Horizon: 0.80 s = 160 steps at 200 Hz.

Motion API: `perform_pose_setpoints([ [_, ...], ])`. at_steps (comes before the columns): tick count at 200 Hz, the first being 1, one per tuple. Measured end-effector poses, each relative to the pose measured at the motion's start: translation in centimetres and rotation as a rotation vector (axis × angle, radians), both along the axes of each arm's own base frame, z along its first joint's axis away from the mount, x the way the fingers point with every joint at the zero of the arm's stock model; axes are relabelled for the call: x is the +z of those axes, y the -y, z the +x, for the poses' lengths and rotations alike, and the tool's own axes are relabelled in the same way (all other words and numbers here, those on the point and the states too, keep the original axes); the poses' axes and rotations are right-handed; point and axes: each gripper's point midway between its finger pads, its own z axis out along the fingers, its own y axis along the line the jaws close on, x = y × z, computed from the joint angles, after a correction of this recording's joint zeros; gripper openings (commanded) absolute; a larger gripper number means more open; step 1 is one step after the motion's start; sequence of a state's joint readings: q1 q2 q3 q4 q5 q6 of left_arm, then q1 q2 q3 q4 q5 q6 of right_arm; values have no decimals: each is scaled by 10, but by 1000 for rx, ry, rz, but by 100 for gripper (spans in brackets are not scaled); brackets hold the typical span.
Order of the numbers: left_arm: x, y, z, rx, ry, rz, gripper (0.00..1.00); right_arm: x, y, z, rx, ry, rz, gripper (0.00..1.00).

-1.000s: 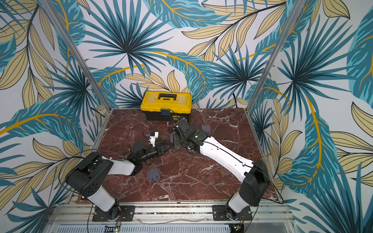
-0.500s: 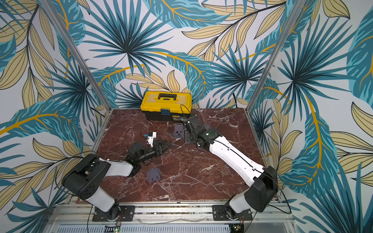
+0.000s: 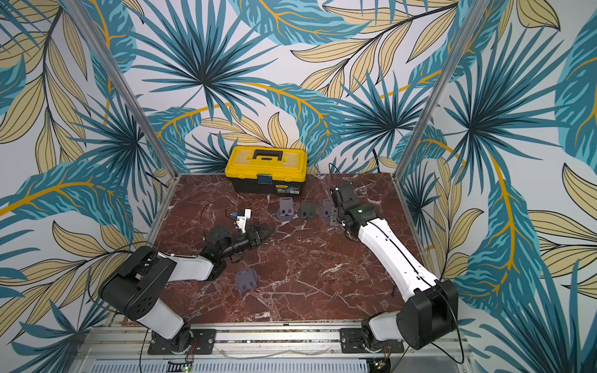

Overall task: Open the phone stand
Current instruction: Place the phone stand at the center of the board.

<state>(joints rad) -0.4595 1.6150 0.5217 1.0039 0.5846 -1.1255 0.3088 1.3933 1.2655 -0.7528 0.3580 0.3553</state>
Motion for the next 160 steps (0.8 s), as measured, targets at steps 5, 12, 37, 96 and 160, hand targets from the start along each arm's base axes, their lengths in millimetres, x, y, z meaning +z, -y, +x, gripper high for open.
perform_pose_setpoints([
  [5,2,0,0,0,4,2,33,-2,5,0,-9,-4,-5,44],
  [12,3,-1,1,1,8,6,33,-3,12,1,-20,-8,-11,45],
  [37,12,-2,0,1,26,20,33,-5,31,7,-49,-8,-9,44],
  [96,23,-4,-1,3,50,52,33,-33,50,24,-34,-76,-19,44],
  [160,24,-9,-2,20,38,93,33,-58,58,50,29,-117,-14,44],
])
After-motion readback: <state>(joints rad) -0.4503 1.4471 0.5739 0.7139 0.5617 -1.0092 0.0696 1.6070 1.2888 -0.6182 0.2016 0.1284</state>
